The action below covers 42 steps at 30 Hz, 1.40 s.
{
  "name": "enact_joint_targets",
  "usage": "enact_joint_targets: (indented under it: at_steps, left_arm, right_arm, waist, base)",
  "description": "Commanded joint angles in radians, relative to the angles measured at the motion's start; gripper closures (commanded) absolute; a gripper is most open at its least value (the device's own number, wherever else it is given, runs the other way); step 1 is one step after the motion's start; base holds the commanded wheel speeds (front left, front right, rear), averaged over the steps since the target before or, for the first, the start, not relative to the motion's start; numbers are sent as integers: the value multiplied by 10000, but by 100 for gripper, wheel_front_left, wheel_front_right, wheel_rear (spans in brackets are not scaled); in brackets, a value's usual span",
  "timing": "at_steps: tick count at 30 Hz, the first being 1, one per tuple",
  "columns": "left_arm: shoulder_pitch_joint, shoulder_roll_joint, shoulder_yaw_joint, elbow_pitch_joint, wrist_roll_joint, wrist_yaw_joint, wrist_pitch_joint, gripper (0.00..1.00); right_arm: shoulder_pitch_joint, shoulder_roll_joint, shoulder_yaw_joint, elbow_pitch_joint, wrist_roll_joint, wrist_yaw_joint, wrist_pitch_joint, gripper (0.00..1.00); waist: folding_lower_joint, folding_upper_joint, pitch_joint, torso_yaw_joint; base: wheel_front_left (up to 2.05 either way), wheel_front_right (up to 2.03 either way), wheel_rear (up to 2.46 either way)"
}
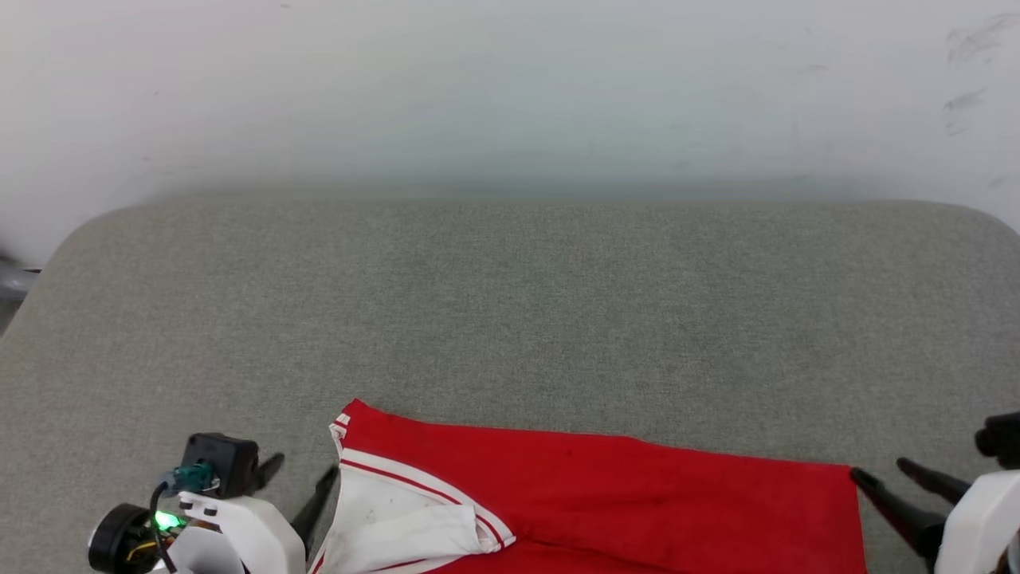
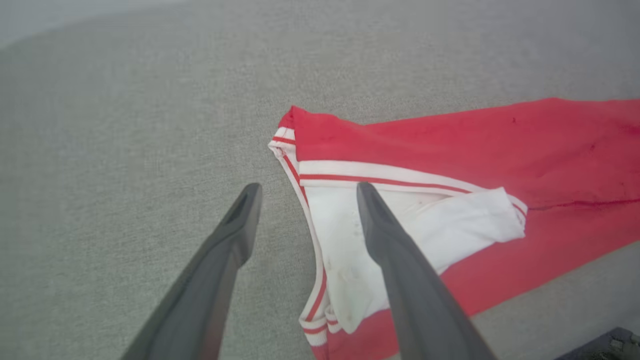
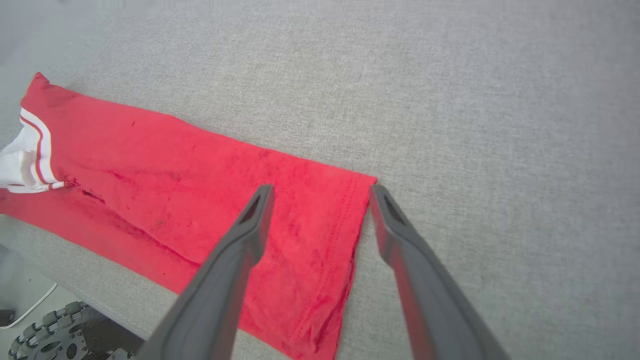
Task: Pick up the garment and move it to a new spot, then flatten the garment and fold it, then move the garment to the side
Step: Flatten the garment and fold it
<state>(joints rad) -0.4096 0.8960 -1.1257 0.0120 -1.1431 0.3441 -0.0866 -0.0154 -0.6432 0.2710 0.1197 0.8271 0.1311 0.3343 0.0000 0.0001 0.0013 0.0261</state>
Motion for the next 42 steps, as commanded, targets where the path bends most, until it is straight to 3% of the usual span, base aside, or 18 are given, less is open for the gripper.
enact_joint_targets:
  at_steps: [1,9,10,11,17,27,42]
  left_arm:
    - [191,-76,177,-37,245,373,-494,0]
    - [582,-409,1064,-47,1016,1514,-1726,0]
    - [727,-620,1820,-154,1793,1948,-1793,0]
    - [867,-720,2094,-224,2142,2073,-1792,0]
    - [1704,-1435,3616,-600,3664,2269,-1802,0]
    - [3477,-3169,6296,-959,6105,1912,-1795,0]
    - [4633,-5530,8530,-581,8527,-108,-1795,0]
  right_arm:
    - [87,-170,-277,-163,109,-9,141,0]
    - [251,-620,-1067,-162,716,-9,1775,0]
    - [309,-608,-1198,36,906,-9,2278,0]
    - [331,-559,-1227,112,968,-9,2400,0]
    - [306,-327,-1217,529,1138,-7,2793,0]
    - [-159,131,-566,1281,1311,-9,2927,0]
    - [-708,612,1654,1906,1838,8,2306,0]
  waist:
    - [0,-1,-67,29]
    - [0,-1,-42,238]
    - [0,-1,64,344]
    - [0,-1,117,387]
    - [0,-1,408,638]
    - [0,-1,912,958]
    - [0,-1,1171,1242]
  base:
    - [0,0,0]
    - [0,0,0]
    - [0,0,0]
    - [0,0,0]
    - [0,0,0]
    - [0,0,0]
    - [0,0,0]
